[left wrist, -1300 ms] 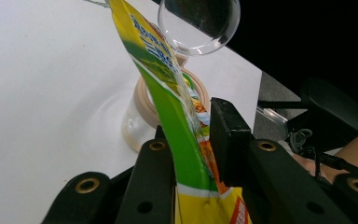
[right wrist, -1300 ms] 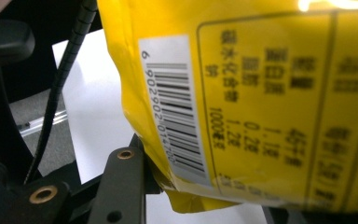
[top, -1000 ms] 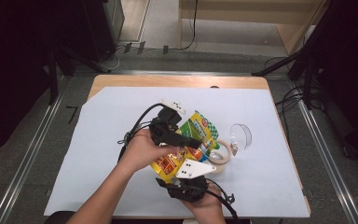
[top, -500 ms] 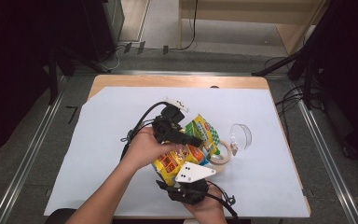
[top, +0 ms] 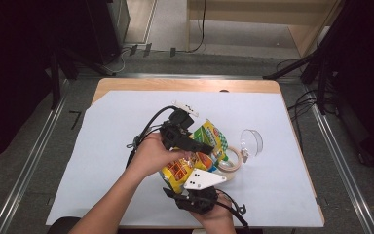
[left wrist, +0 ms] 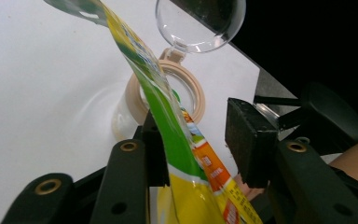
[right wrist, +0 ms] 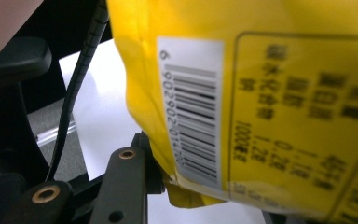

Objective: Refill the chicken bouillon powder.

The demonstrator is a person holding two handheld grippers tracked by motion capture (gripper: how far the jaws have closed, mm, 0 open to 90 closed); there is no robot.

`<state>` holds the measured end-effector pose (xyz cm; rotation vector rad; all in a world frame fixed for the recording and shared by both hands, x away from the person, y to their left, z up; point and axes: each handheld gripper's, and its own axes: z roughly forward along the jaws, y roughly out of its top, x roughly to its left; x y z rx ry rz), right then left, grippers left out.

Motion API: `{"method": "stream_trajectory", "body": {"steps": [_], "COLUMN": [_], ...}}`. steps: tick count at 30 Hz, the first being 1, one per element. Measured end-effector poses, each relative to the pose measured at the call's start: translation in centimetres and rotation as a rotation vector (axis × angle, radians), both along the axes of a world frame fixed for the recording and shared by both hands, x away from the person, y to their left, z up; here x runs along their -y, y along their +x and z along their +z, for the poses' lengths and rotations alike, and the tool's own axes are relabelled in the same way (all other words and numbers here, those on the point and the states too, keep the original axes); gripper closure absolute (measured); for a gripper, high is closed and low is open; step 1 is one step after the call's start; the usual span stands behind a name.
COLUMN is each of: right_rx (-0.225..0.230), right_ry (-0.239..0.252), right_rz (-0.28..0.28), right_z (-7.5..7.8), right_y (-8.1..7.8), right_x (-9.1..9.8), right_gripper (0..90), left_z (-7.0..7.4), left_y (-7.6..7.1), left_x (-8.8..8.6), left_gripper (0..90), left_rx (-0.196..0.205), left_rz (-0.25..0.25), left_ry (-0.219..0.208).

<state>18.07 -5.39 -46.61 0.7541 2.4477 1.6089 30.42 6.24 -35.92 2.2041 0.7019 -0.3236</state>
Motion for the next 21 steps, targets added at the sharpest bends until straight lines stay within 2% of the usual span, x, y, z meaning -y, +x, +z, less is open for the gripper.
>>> {"method": "stream_trajectory", "body": {"steps": [2, 4, 9, 13, 17, 21], "right_rx": [0.010, 0.008, -0.006, -0.038, -0.021, -0.016], "right_ry": [-0.002, 0.008, 0.031, 0.056, 0.040, 0.032], "right_rz": [-0.010, -0.018, -0.040, -0.060, -0.051, -0.033], "right_z": [0.03, 0.04, 0.12, 0.17, 0.12, 0.26], "right_y": [0.02, 0.11, 0.31, 0.60, 0.46, 0.44], "right_x": [0.07, 0.20, 0.70, 1.01, 0.80, 0.69], "right_gripper": [64.5, 64.5, 64.3, 63.4, 62.8, 61.7], "left_z": [0.12, 0.13, 0.31, 0.51, 0.48, 0.62], "left_y": [-0.09, -0.19, -0.55, -0.86, -0.90, -0.89], "left_x": [-0.02, 0.05, -0.05, -0.35, -0.41, -0.43], "left_gripper": [59.5, 58.9, 59.1, 58.3, 71.2, 76.1], "left_rx": [-0.003, -0.012, -0.006, 0.004, 0.035, 0.046], "left_rz": [-0.001, -0.003, -0.006, 0.011, 0.003, 0.021], "left_ry": [-0.002, -0.004, 0.011, 0.028, 0.051, 0.053]}}
